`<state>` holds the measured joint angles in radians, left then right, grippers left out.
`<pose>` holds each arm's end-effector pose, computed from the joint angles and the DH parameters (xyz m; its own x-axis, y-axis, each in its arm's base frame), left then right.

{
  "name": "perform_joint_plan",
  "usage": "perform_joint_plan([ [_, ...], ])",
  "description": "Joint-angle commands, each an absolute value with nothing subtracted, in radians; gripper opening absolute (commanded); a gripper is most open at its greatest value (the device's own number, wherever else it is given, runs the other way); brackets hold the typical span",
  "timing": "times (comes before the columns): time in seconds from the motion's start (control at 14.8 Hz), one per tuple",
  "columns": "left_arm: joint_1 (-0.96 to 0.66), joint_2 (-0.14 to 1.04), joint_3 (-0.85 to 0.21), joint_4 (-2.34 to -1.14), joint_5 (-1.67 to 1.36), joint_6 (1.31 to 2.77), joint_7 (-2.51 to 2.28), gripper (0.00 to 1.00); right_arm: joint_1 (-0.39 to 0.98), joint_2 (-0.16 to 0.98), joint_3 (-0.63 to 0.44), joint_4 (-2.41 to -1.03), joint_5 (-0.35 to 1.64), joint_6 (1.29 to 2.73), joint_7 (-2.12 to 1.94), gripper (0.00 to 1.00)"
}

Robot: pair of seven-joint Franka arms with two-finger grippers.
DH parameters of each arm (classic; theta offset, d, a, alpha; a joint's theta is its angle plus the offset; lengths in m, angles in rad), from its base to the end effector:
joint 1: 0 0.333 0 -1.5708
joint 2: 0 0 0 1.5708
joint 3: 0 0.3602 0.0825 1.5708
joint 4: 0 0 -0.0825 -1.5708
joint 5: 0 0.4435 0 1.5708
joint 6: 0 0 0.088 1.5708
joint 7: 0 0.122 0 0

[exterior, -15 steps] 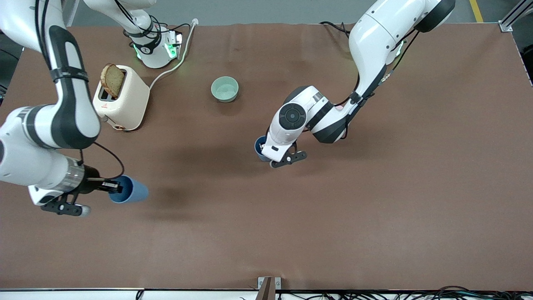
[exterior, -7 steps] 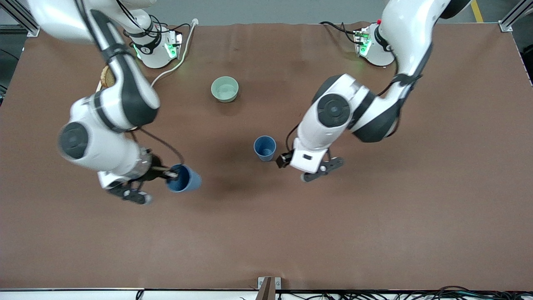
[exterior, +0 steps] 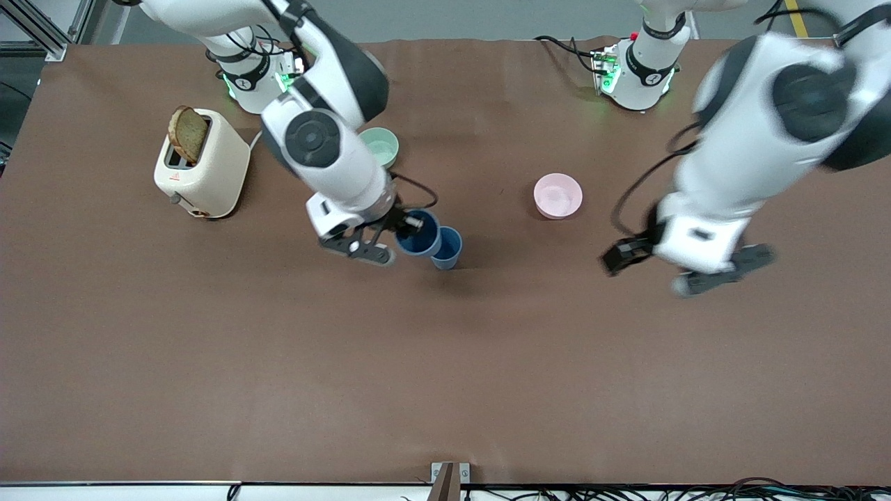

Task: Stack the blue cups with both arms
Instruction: 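Set the cup down, retract the left gripper while the right gripper approaches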

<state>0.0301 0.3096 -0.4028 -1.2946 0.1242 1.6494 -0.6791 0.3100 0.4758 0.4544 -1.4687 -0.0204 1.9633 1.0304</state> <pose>0.6930 -0.2058 0.6148 0.9467 0.3173 0.0562 0.3154 -0.9481 0.0396 0.5929 0.4883 0.4399 0.9478 -0.2936 -0.1247 -0.3103 -0.9393 -0.1462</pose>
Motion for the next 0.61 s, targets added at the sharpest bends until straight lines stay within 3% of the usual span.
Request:
perform_joint_plan([
  [0.0,0.093,0.213,-0.413,-1.327,0.12,1.556,-0.58,1.0,0.359,0.494,0.465,-1.471,-0.078,1.999,1.106,0.01],
  [0.54,0.262,0.068,-0.407,-1.344,0.063,1.488,-0.189,1.0,0.396,0.548,0.463,-1.493,-0.149,2.003,1.137,0.01],
])
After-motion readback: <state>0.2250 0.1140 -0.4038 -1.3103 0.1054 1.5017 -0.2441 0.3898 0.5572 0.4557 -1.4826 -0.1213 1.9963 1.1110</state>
